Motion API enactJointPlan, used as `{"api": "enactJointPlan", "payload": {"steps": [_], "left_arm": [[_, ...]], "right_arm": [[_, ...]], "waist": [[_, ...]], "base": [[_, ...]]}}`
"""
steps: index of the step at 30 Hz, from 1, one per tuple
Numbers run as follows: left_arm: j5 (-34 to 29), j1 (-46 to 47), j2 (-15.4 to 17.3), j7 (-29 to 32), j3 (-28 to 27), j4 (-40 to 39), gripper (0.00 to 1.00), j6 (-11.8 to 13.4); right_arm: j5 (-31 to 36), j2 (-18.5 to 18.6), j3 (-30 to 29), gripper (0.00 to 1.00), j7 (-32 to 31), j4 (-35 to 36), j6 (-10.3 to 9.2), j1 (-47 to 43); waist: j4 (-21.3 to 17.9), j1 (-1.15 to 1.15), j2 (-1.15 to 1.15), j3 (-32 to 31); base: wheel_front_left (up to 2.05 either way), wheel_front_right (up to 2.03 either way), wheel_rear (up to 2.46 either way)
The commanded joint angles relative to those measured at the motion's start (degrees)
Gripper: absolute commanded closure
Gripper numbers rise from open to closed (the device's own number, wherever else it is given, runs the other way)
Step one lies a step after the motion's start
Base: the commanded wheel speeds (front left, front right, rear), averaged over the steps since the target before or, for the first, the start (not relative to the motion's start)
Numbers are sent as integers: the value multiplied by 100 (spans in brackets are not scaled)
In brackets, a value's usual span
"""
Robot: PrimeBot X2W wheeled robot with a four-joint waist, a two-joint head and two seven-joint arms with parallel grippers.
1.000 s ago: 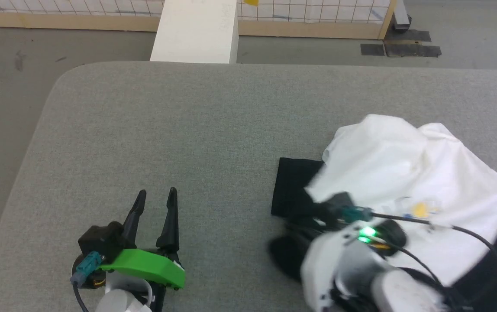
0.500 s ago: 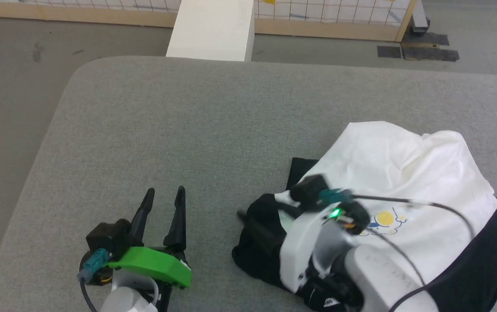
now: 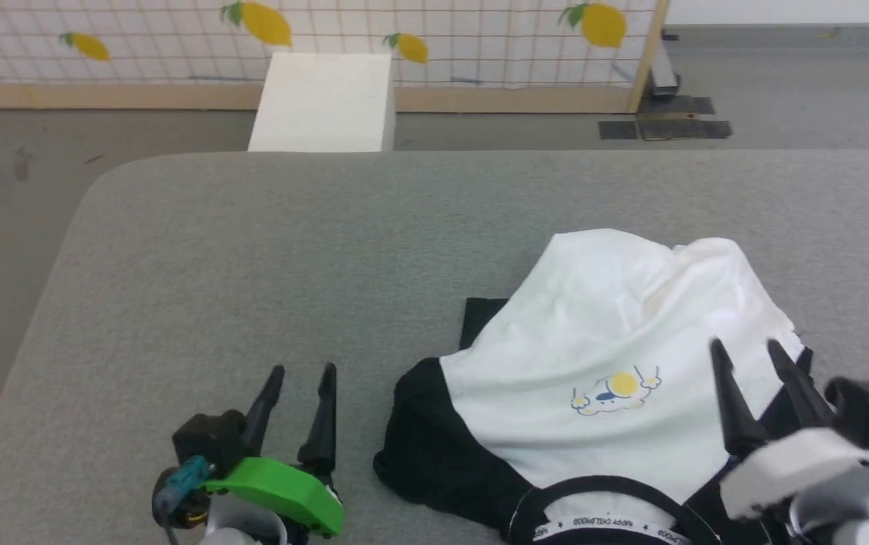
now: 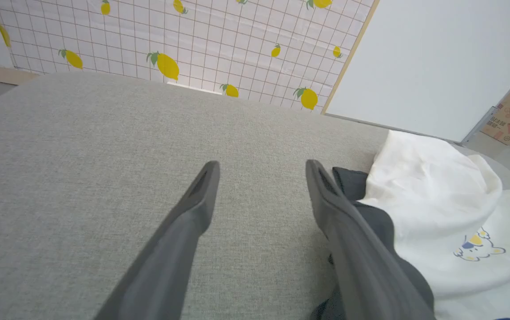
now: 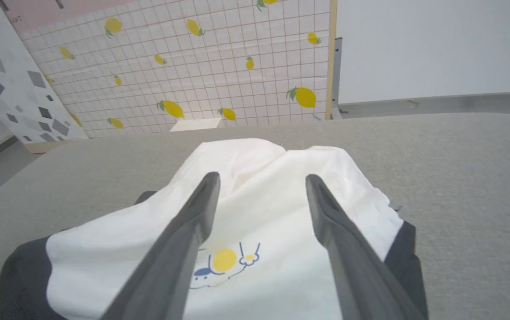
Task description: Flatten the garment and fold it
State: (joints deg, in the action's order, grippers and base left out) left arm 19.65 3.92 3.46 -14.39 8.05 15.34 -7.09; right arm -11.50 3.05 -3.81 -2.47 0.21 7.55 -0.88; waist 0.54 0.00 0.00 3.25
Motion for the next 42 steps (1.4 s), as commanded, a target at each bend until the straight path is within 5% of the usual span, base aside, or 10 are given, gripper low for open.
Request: {"api": "enactJointPlan", "payload": {"steps": [1, 14, 24, 25, 26, 29, 35, 42], "left_arm": [[8, 57, 34, 87, 71, 59, 0, -39], [144, 879, 120, 2864, 581, 863, 0, 202], [24, 1013, 239, 4344, 1156, 980, 0, 203], [39, 1012, 236, 4387, 1186, 957, 62, 189], [75, 1023, 225, 4343, 1198, 896, 100, 169], [158, 1129, 195, 3731, 988, 620, 100, 238], [218, 1304, 304, 2076, 78, 152, 100, 808], [454, 830, 566, 1664, -794, -10, 100, 1401]], "right_arm": [[24, -17, -105, 0, 36, 29, -6, -139], [-376, -17, -9, 0, 122, 38, -6, -161], [-519, -17, 117, 0, 235, -131, -6, -46], [-547, -17, 134, 0, 239, -141, -6, -37], [-574, -17, 144, 0, 249, -154, -6, -25], [-602, -17, 129, 0, 272, -190, -6, -12], [-570, -17, 33, 0, 243, -243, -6, -28], [-580, -17, -32, 0, 165, -256, -6, -63]], "waist": [[-208, 0, 0, -80], [-726, 0, 0, 221], [-817, 0, 0, 350], [-818, 0, 0, 357], [-814, 0, 0, 365], [-767, 0, 0, 367], [-586, 0, 0, 270], [-413, 0, 0, 198]], "base": [[0, 0, 0], [0, 0, 0], [0, 0, 0], [0, 0, 0], [0, 0, 0], [0, 0, 0], [0, 0, 0], [0, 0, 0]]}}
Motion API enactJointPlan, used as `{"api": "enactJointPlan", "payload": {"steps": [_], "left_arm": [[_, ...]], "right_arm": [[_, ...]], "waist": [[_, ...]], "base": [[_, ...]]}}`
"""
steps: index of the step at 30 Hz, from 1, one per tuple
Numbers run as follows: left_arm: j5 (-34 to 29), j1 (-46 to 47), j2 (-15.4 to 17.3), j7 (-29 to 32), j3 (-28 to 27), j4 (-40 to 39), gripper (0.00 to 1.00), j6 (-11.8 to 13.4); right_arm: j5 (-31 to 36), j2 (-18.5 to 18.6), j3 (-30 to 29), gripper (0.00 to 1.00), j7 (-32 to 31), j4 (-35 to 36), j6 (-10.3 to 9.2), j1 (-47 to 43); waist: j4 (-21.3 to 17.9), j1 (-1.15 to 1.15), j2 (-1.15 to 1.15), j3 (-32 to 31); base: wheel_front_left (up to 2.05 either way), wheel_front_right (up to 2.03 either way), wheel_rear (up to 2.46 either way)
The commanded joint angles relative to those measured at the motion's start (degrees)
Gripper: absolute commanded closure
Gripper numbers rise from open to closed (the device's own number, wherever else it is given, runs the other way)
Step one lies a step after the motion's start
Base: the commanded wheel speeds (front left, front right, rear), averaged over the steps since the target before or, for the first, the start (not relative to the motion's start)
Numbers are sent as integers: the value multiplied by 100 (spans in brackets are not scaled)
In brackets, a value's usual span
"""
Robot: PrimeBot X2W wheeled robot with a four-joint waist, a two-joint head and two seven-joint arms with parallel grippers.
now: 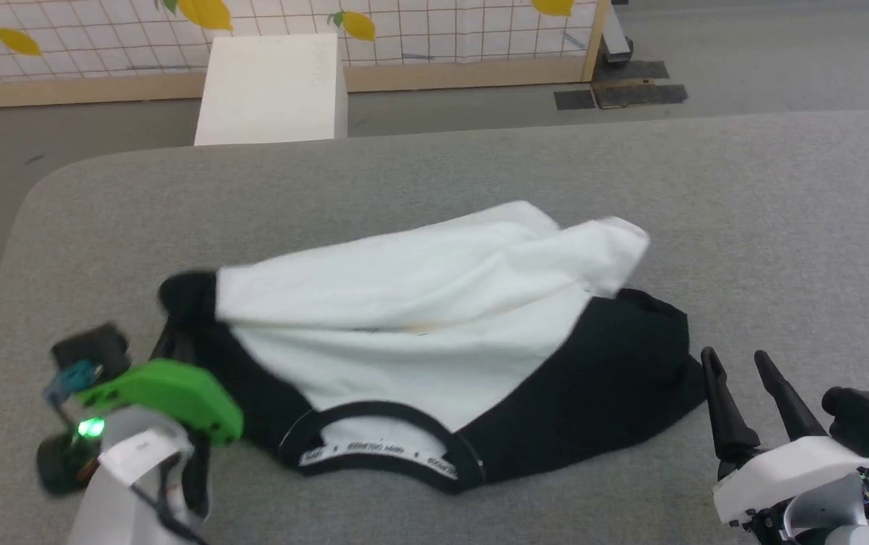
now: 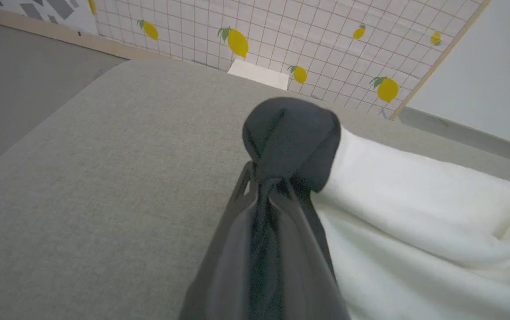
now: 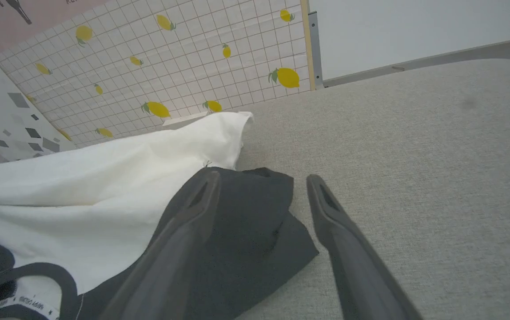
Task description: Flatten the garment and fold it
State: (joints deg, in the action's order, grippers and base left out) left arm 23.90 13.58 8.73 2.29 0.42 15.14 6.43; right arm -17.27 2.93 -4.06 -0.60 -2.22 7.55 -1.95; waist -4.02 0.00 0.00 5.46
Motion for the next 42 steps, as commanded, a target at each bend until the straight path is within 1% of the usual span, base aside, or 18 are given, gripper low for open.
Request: {"api": "enactJointPlan", "payload": {"steps": [1, 3, 5, 6, 7, 10, 14, 17, 19, 22, 28, 30, 32, 33, 34, 35, 37, 42], "left_arm": [[40, -280, 80, 32, -134, 31, 100, 167], [112, -554, 95, 202, -284, 106, 100, 357], [199, -782, 82, 368, -365, 157, 100, 455], [247, -858, 63, 421, -372, 162, 87, 445], [289, -938, 44, 465, -352, 155, 0, 403], [467, -1046, -81, 366, -339, 44, 0, 230], [517, -1021, -201, -435, -308, -189, 0, -118], [388, -961, -262, -1127, -181, -281, 0, -347], [315, -904, -291, -1414, -119, -261, 0, -441], [193, -790, -336, -1614, -45, -228, 0, -523], [79, -561, -411, -1711, 18, -91, 0, -655], [40, -509, -434, -1719, 39, -83, 0, -677], [-19, -483, -456, -1724, 66, -118, 0, -694], [-35, -481, -465, -1725, 65, -142, 0, -698], [-67, -483, -474, -1726, 59, -180, 0, -704], [-87, -488, -482, -1726, 47, -210, 0, -710], [-117, -510, -499, -1727, 19, -256, 0, -718], [-181, -589, -532, -1728, -35, -323, 0, -739]], "right_arm": [[-6, -5, -20, 0, -61, -31, -6, 36], [-9, -5, -92, 0, -145, -77, -6, 22], [19, -5, -192, 0, -246, -122, -6, 18], [39, -5, -235, 0, -288, -137, -6, 23], [61, -5, -289, 0, -347, -161, -6, 36], [160, -5, -414, 0, -485, -214, -6, 141], [341, -5, -460, 0, -836, -376, -6, 427], [504, -5, -498, 0, -1240, -701, -6, 766], [584, -5, -542, 0, -1557, -970, -6, 1006], [737, -5, -603, 0, -1943, -1331, -6, 1404], [1047, -5, -733, 0, -2602, -1925, -6, 2033], [1159, -5, -670, 0, -2929, -2129, -6, 2162], [1033, -5, -513, 0, -3394, -2344, -6, 2225], [1018, -5, -467, 43, -3553, -2382, -6, 2235], [1040, -5, -440, 69, -3684, -2379, -6, 2241], [1041, -5, -446, 100, -3726, -2345, -6, 2244], [1055, -5, -561, 100, -3612, -2183, -6, 2256], [1345, -5, -1280, 100, -2621, -1366, -6, 2281]], "waist": [[62, 0, 0, -22], [98, 0, 0, -12], [137, 0, 0, 11], [153, 0, 0, 27], [175, 0, 0, 47], [250, 0, 0, 106], [363, 0, 0, 210], [457, 0, 0, 299], [520, 0, 0, 357], [623, 0, 0, 455], [793, 0, 0, 655], [834, 0, 0, 713], [869, 0, 0, 740], [876, 0, 0, 745], [880, 0, 0, 748], [879, 0, 0, 746], [865, 0, 0, 716], [770, 0, 0, 546]], "base": [[0, 0, 0], [0, 0, 0], [0, 0, 0], [0, 0, 0], [0, 0, 0], [0, 0, 0], [0, 0, 0], [0, 0, 0], [0, 0, 0], [0, 0, 0], [0, 0, 0], [0, 0, 0], [0, 0, 0], [0, 0, 0], [0, 0, 0], [0, 0, 0], [0, 0, 0], [0, 0, 0]]}}
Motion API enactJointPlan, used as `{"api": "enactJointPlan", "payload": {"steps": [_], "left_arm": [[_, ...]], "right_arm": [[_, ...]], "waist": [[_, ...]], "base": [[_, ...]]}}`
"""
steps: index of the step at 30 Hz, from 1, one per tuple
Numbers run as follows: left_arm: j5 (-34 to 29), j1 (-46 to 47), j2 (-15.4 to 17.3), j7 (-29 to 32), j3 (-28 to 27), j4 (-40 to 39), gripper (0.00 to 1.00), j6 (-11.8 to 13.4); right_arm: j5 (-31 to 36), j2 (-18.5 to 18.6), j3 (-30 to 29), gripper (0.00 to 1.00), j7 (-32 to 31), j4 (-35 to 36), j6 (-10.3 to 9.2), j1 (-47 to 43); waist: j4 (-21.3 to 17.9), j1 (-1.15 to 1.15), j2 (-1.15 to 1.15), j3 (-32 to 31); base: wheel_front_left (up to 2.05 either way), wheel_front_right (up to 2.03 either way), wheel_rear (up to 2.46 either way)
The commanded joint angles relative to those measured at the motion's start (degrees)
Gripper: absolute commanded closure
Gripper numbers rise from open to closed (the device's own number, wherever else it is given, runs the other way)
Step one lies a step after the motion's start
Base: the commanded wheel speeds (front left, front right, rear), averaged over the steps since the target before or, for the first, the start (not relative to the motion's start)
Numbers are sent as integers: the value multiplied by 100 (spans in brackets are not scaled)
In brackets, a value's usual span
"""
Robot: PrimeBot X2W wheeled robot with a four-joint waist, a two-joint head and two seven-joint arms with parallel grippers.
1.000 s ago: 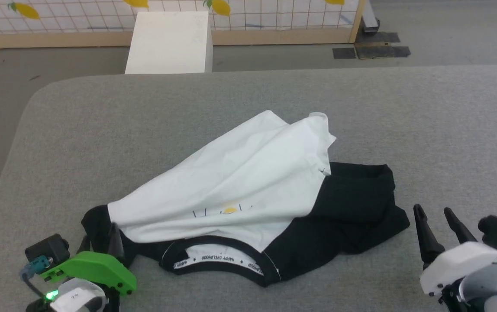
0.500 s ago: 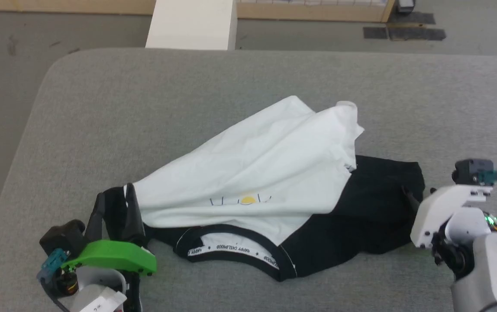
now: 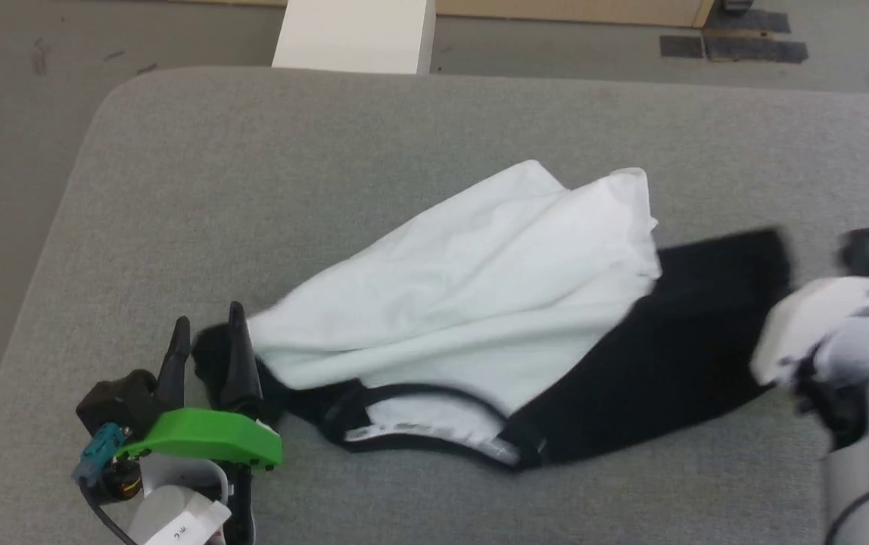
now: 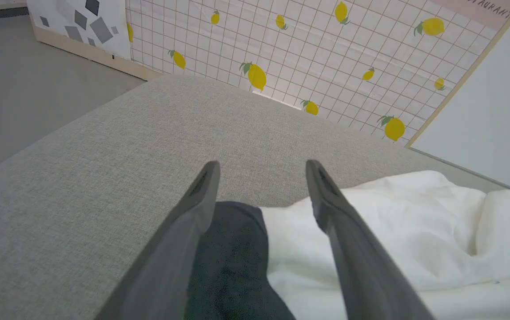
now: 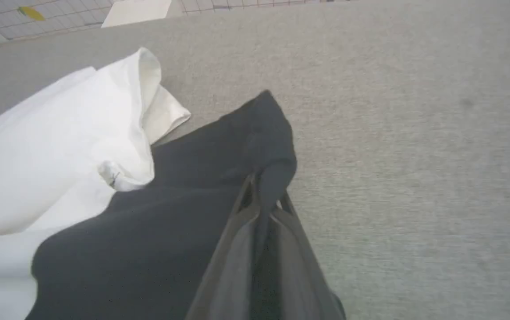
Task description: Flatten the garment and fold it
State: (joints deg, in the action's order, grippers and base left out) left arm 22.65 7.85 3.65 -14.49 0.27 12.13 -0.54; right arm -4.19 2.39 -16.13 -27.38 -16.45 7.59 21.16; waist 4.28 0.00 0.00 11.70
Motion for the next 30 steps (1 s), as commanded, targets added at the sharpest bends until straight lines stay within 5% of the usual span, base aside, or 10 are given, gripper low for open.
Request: {"api": "enactJointPlan", "payload": {"steps": [1, 12, 16, 22, 23, 24, 30], "left_arm": [[-65, -34, -29, -50, -25, -21, 0, -47], [-102, -142, -59, -51, 17, 31, 0, -90], [-89, -142, -64, -51, 78, 96, 0, -115], [-88, -98, -67, -51, 137, 187, 0, -151], [-92, -97, -67, -51, 150, 204, 0, -159], [-93, -96, -67, -51, 164, 225, 0, -164], [-118, -101, -64, -39, 335, 298, 0, -254]], "right_arm": [[100, 49, -243, 100, 175, 227, -10, -50], [957, 50, -2651, 100, 467, 1782, -10, -735], [823, 49, -3234, 100, 160, 1328, -10, -1042], [310, 49, -3201, 100, 11, 289, -10, -1322], [231, 49, -3116, 65, 83, 216, -10, -1347], [106, 49, -3018, 0, 215, 143, -10, -1365], [-153, 49, -2130, 0, 1576, 539, -10, -1704]], "waist": [[-84, 0, 0, -115], [-418, 0, 0, -337], [-495, 0, 0, -339], [-570, 0, 0, -353], [-576, 0, 0, -364], [-585, 0, 0, -381], [-587, 0, 0, -502]], "base": [[0, 0, 0], [0, 0, 0], [0, 0, 0], [0, 0, 0], [0, 0, 0], [0, 0, 0], [0, 0, 0]]}}
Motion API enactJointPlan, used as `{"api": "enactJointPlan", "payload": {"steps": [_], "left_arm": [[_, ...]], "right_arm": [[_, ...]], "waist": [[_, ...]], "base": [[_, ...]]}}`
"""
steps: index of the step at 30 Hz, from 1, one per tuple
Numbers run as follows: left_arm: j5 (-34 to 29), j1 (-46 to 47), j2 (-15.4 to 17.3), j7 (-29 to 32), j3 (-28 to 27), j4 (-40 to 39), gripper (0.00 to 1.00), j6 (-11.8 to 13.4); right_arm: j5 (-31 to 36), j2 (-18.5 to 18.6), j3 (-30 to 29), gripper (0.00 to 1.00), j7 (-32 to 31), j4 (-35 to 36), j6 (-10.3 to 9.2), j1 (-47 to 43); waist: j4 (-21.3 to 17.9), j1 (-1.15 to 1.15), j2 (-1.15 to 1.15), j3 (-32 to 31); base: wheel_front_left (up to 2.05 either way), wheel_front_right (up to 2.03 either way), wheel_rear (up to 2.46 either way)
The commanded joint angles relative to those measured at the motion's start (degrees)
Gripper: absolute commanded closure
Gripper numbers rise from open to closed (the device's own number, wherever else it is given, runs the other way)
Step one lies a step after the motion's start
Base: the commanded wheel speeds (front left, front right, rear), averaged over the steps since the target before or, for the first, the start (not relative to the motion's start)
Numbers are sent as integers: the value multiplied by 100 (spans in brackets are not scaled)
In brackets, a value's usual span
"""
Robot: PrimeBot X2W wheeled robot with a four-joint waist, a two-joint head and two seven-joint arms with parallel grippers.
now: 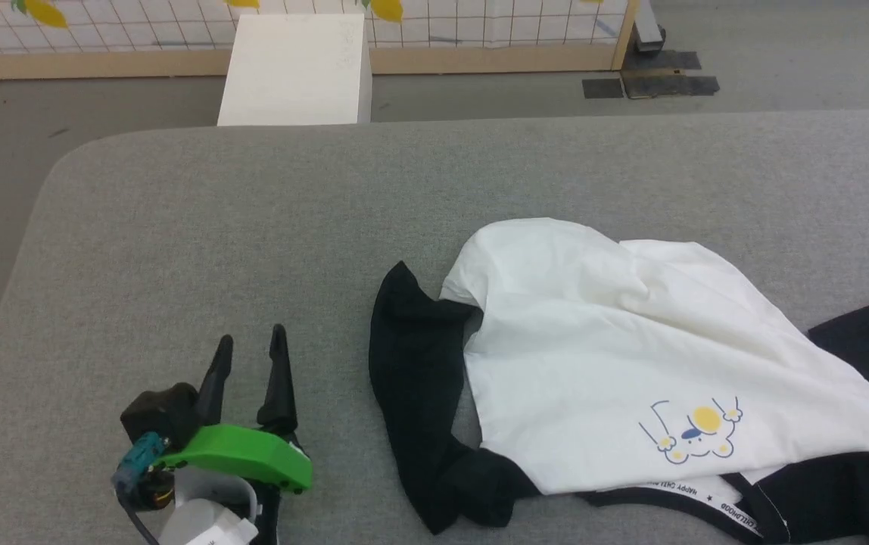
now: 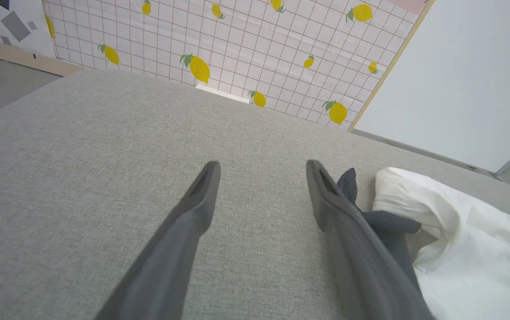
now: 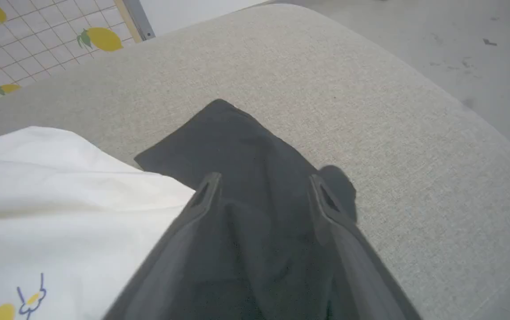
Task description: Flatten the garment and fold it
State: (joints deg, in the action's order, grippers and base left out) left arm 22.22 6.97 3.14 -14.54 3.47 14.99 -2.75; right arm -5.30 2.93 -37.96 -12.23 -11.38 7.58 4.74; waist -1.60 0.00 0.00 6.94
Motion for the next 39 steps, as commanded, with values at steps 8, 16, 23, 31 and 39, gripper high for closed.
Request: {"api": "enactJointPlan", "payload": {"steps": [8, 16, 23, 31, 39], "left_arm": [[-84, -56, -15, 88, 385, 19, 0, -143], [-106, 234, -19, 836, 1501, -88, 0, -398], [33, 966, -22, 2052, 2442, 375, 0, -459], [19, 1847, -7, 2956, 2547, 1058, 0, -349], [238, 2486, 209, 3380, 2473, 1299, 100, -412]], "right_arm": [[-421, -5, 2236, 0, 1420, 855, -9, -654], [-557, -5, 2987, 0, 1416, 956, -9, -811], [-631, -5, 3225, 0, 1379, 1056, -9, -743], [-800, -5, 3377, 0, 1411, 1087, -9, -638], [-974, -5, 3416, 0, 1531, 939, -9, -441]], "waist": [[-59, 0, 0, -202], [-55, 0, 0, -186], [-253, 0, 0, -14], [-590, 0, 0, 290], [-788, 0, 0, 575]], "base": [[0, 0, 0], [0, 0, 0], [0, 0, 0], [0, 0, 0], [0, 0, 0]]}}
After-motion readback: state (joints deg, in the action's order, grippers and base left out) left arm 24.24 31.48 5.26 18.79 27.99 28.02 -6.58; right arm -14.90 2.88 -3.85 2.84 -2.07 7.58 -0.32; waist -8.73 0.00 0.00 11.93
